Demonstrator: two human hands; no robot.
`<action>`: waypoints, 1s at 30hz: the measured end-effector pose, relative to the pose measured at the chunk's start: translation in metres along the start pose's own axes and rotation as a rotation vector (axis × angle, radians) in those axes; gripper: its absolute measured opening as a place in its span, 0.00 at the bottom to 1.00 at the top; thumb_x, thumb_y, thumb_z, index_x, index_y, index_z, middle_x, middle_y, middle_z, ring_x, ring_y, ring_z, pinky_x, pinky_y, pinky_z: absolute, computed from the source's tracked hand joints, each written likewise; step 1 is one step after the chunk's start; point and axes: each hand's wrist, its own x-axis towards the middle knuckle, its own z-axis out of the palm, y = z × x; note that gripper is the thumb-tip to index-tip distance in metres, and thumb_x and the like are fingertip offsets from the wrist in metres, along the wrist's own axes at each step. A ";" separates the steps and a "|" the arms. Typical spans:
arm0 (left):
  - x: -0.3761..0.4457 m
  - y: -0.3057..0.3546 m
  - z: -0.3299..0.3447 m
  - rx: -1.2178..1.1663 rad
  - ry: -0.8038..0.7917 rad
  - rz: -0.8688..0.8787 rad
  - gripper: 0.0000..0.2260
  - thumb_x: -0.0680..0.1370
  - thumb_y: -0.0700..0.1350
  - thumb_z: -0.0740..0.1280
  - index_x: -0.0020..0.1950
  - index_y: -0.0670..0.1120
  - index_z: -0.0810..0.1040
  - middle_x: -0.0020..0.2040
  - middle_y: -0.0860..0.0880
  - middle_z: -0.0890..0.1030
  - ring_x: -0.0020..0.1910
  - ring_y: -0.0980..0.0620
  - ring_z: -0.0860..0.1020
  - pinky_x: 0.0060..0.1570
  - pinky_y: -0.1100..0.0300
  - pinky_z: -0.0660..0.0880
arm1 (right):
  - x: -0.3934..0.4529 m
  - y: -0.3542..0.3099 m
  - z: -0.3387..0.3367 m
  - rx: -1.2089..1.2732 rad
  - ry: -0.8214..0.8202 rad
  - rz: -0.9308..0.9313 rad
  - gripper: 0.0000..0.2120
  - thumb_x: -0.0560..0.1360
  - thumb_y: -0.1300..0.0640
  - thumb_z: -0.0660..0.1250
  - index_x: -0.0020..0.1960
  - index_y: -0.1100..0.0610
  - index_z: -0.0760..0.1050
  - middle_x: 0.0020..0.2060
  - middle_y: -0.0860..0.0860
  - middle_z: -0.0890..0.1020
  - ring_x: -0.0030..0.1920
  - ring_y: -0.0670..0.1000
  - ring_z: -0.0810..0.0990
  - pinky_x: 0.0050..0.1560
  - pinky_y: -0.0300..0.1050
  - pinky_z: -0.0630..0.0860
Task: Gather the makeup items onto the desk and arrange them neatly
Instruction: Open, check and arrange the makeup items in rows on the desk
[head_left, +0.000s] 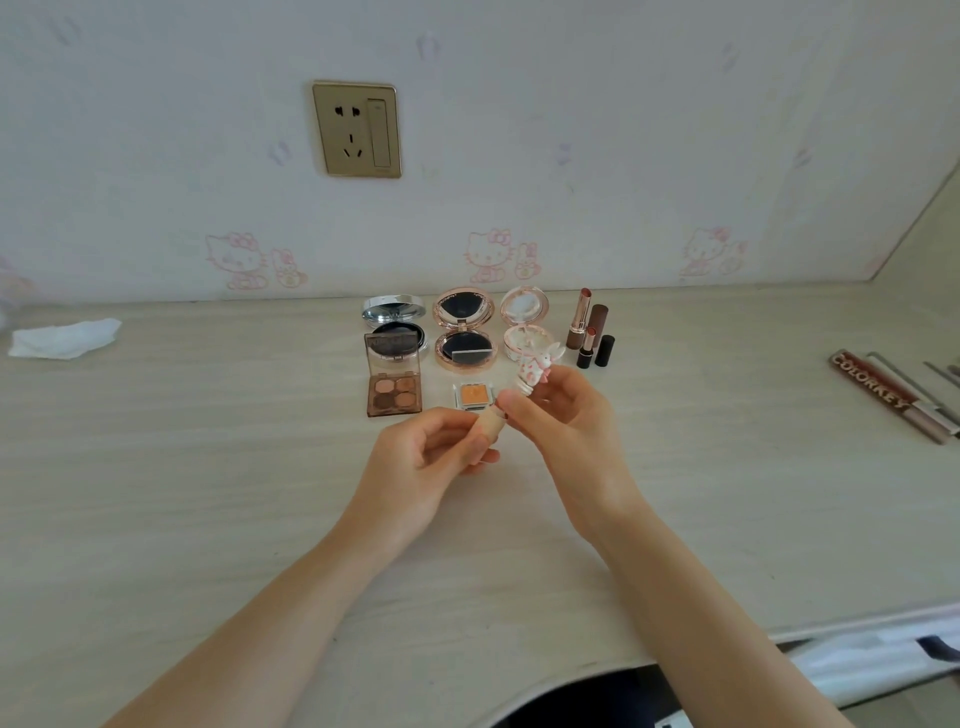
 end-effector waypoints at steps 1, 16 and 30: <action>0.000 0.000 0.000 0.001 -0.004 -0.001 0.06 0.76 0.38 0.69 0.52 0.40 0.81 0.45 0.45 0.85 0.45 0.50 0.84 0.46 0.63 0.79 | 0.001 0.000 0.000 0.011 0.005 0.000 0.10 0.71 0.63 0.73 0.51 0.58 0.78 0.46 0.56 0.84 0.50 0.53 0.83 0.58 0.55 0.78; -0.001 0.002 0.001 -0.006 -0.002 -0.028 0.08 0.77 0.41 0.68 0.55 0.42 0.80 0.46 0.45 0.85 0.44 0.48 0.84 0.46 0.62 0.79 | 0.004 -0.002 -0.007 0.164 -0.004 0.026 0.15 0.73 0.67 0.70 0.59 0.61 0.76 0.50 0.62 0.83 0.53 0.59 0.83 0.60 0.56 0.77; -0.003 0.004 0.004 -0.002 -0.016 -0.035 0.07 0.76 0.40 0.69 0.53 0.41 0.80 0.46 0.45 0.85 0.42 0.47 0.84 0.43 0.62 0.79 | 0.005 -0.012 -0.016 0.171 0.026 0.046 0.14 0.73 0.65 0.71 0.57 0.59 0.77 0.50 0.59 0.83 0.50 0.54 0.83 0.51 0.45 0.79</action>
